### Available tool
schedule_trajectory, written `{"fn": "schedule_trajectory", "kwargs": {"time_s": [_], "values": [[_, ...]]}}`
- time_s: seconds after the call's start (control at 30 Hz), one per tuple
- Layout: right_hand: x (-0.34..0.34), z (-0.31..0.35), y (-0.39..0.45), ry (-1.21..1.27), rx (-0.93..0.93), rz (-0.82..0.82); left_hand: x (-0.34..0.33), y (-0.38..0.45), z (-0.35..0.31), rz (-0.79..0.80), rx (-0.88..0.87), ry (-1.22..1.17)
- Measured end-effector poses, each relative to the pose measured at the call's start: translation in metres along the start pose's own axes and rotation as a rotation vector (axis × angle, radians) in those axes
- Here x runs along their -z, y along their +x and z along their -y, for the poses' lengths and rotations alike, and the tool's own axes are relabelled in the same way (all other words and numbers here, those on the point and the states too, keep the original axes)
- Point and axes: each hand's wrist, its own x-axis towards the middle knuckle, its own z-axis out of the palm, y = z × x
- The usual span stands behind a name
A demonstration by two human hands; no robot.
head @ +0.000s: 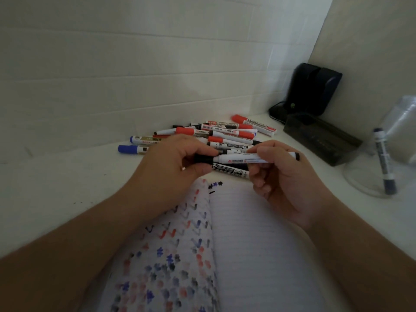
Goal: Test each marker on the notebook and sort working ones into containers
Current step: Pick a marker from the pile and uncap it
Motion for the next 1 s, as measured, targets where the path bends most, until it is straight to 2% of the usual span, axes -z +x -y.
{"fn": "schedule_trajectory", "kwargs": {"time_s": [0.13,0.33,0.47,0.6,0.7,0.9,1.0], "values": [[-0.003,0.000,-0.002,-0.024,-0.004,-0.005,-0.003,-0.002,-0.002,0.007,-0.008,0.001],[-0.004,0.003,-0.005,-0.024,0.044,0.017,0.000,-0.002,-0.004,0.009,0.031,-0.210],[-0.006,0.002,-0.006,0.034,0.011,0.023,-0.002,-0.003,-0.004,-0.097,0.003,-0.281],[-0.011,0.001,-0.006,0.174,-0.103,0.006,-0.005,-0.004,-0.004,-0.179,-0.121,-0.122],[-0.013,-0.001,-0.006,0.233,-0.122,-0.001,-0.008,-0.003,-0.006,-0.213,-0.096,-0.210],[-0.012,0.001,-0.008,0.082,-0.012,0.003,-0.009,0.004,-0.006,-0.096,0.005,-0.267],[-0.013,0.001,-0.008,-0.189,0.047,-0.025,-0.010,0.010,0.005,0.055,0.022,-0.092]]}}
